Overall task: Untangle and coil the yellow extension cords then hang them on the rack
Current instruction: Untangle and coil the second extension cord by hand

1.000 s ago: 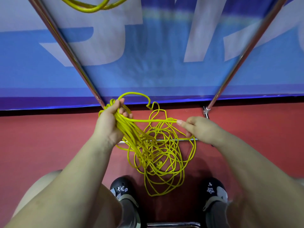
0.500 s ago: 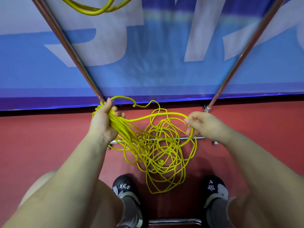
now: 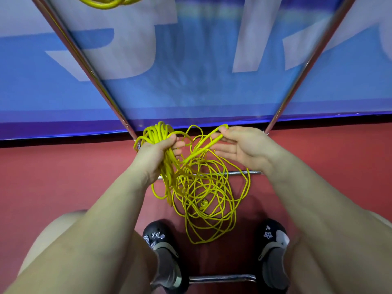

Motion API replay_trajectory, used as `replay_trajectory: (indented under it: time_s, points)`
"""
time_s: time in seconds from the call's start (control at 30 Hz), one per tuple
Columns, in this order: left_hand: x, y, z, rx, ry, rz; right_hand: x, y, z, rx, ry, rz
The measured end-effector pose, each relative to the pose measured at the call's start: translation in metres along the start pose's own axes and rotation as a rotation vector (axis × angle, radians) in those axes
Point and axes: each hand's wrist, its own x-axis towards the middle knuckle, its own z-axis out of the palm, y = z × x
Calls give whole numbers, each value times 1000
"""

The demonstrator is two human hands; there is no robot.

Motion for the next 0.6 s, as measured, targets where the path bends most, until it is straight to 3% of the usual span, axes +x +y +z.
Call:
replay_trajectory:
  time_s: [0.07, 0.1, 0.2, 0.27, 0.33, 0.43, 0.6]
  points:
    - [0, 0, 3, 14, 37, 10, 3, -3, 2, 17, 64, -12]
    - [1, 1, 2, 1, 58, 23, 5, -3, -1, -100, 125, -36]
    - [0, 5, -2, -83, 40, 14, 13, 5, -20, -913, 331, -81]
    - [-3, 8, -4, -127, -13, -26, 13, 16, -26, -1217, 348, 0]
    - [-8, 10, -4, -119, -64, -47, 9, 26, -21, -1207, 247, -63]
    - [-14, 11, 3, -102, -126, -79, 5, 40, 3, -929, 8, -261]
    - [-16, 10, 11, -199, -158, -133, 10, 63, 24, -789, -190, -253]
